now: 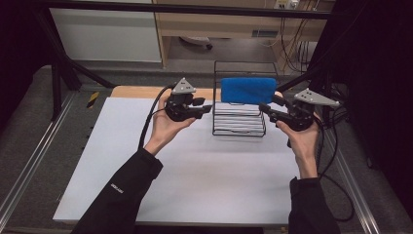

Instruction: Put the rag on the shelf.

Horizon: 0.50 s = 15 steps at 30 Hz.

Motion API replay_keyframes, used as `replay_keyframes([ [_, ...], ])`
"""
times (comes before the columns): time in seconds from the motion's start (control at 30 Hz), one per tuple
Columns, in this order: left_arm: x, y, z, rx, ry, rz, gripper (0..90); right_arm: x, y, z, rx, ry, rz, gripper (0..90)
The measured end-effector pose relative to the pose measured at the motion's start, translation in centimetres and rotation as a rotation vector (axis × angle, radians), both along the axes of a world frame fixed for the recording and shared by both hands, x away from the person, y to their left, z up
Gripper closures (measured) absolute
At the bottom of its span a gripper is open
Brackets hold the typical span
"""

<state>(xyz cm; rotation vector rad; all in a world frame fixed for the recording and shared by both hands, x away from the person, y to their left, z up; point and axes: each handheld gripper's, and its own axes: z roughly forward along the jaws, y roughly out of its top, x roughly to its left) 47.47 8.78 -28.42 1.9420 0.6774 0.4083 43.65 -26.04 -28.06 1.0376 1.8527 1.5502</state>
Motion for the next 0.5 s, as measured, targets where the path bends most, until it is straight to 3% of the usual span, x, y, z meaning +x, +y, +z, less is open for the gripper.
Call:
replay_keyframes([
  [0.3, -1.6, 3.1, -2.0, 0.018, 0.014, 0.027, 32.5, -0.7, 0.6, -1.0, -0.007, 0.064, 0.05, 13.4],
  [0.5, -3.1, 5.6, -3.7, 0.022, 0.025, 0.064, 21.4, -1.3, 0.7, -2.1, -0.023, 0.099, 0.08, 9.0],
])
